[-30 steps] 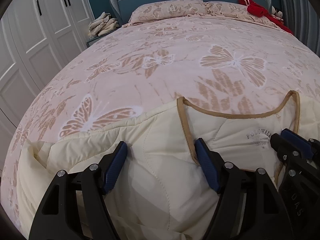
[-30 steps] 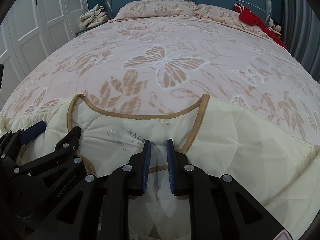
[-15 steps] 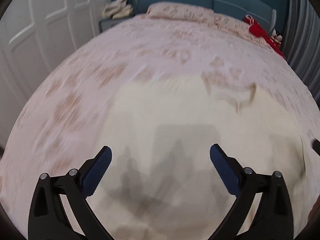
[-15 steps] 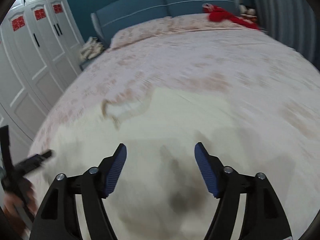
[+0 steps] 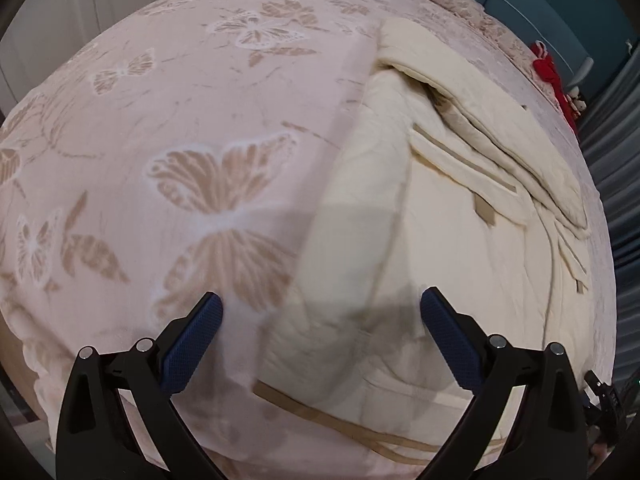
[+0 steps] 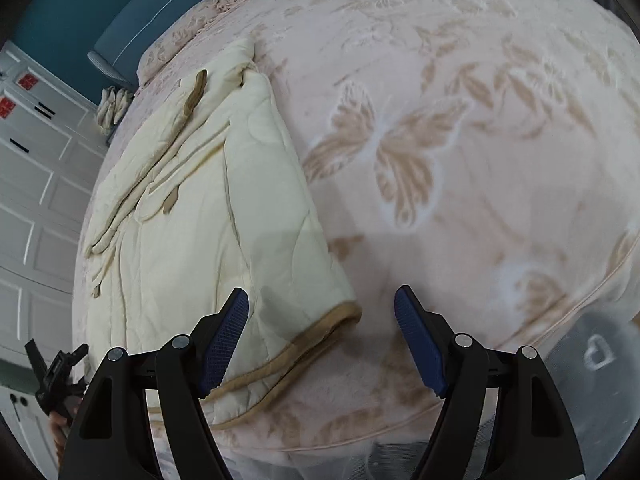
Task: Fold large clothes
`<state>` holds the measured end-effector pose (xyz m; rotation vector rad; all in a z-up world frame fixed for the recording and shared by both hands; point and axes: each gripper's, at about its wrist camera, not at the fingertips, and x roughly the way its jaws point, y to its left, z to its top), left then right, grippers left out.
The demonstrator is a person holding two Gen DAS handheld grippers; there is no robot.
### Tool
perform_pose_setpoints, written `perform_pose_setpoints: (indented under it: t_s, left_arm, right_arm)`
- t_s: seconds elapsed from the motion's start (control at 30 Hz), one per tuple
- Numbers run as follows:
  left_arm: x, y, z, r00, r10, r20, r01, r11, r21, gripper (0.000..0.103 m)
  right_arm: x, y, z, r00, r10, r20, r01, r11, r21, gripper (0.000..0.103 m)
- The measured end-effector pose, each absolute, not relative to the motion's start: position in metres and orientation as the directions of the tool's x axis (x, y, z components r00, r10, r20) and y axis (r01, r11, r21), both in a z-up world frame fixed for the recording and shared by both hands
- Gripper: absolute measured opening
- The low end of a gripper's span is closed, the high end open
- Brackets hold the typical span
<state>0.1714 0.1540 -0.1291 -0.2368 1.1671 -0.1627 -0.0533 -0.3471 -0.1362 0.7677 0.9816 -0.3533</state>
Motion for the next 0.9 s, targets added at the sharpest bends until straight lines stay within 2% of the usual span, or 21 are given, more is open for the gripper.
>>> perform_pose_setpoints:
  t_s: [0.1, 0.17, 0.2, 0.23, 0.27, 0.3, 0.33, 0.37, 0.47, 0.67, 0.9]
  left_arm:
    - [0.168, 0.143, -0.131, 0.377, -0.257, -0.890, 0.023, 0.963, -0.268, 0.087]
    - [0.164, 0.137, -0.130, 0.375, -0.249, -0.893, 0.030, 0.966, -0.256, 0.076]
    - [0.163, 0.136, -0.128, 0.372, -0.265, -0.889, 0.038, 0.962, -0.271, 0.066]
    - [0.162, 0.135, -0.126, 0.364, -0.278, -0.889, 0.041, 0.958, -0.283, 0.055]
    - [0.161, 0.134, -0.124, 0.354, -0.297, -0.887, 0.045, 0.953, -0.301, 0.049]
    - [0.158, 0.137, -0.121, 0.353, -0.304, -0.885, 0.048, 0.951, -0.307, 0.038]
    - [0.156, 0.135, -0.118, 0.356, -0.300, -0.885, 0.055, 0.952, -0.301, 0.025]
    - [0.154, 0.134, -0.112, 0.363, -0.289, -0.886, 0.065, 0.956, -0.286, 0.019]
    - [0.149, 0.137, -0.092, 0.386, -0.326, -0.863, 0.094, 0.945, -0.314, 0.014]
    - [0.122, 0.136, -0.044, 0.400, -0.366, -0.840, 0.194, 0.930, -0.313, 0.010]
    - [0.042, 0.177, -0.021, 0.308, -0.373, -0.875, 0.222, 0.923, -0.315, 0.008]
  right_arm:
    - [-0.048, -0.339, -0.136, 0.528, 0.039, -0.848, 0.589, 0.703, 0.399, 0.076]
    - [-0.045, -0.334, -0.135, 0.547, 0.055, -0.836, 0.577, 0.699, 0.423, 0.075]
    - [-0.046, -0.333, -0.135, 0.562, 0.077, -0.823, 0.566, 0.690, 0.451, 0.073]
    - [-0.044, -0.332, -0.135, 0.570, 0.094, -0.816, 0.559, 0.684, 0.469, 0.067]
    - [-0.044, -0.331, -0.135, 0.573, 0.107, -0.812, 0.553, 0.681, 0.480, 0.054]
    - [-0.041, -0.328, -0.134, 0.566, 0.116, -0.816, 0.548, 0.687, 0.477, 0.042]
    - [-0.038, -0.327, -0.132, 0.558, 0.118, -0.821, 0.543, 0.696, 0.470, 0.017]
    - [-0.037, -0.324, -0.128, 0.556, 0.108, -0.824, 0.540, 0.707, 0.457, 0.010]
    - [-0.040, -0.319, -0.107, 0.578, 0.080, -0.812, 0.512, 0.740, 0.437, 0.006]
    - [-0.055, -0.305, -0.055, 0.571, 0.069, -0.818, 0.396, 0.850, 0.349, 0.005]
    - [-0.124, -0.286, -0.032, 0.397, 0.119, -0.910, 0.289, 0.925, 0.247, 0.004]
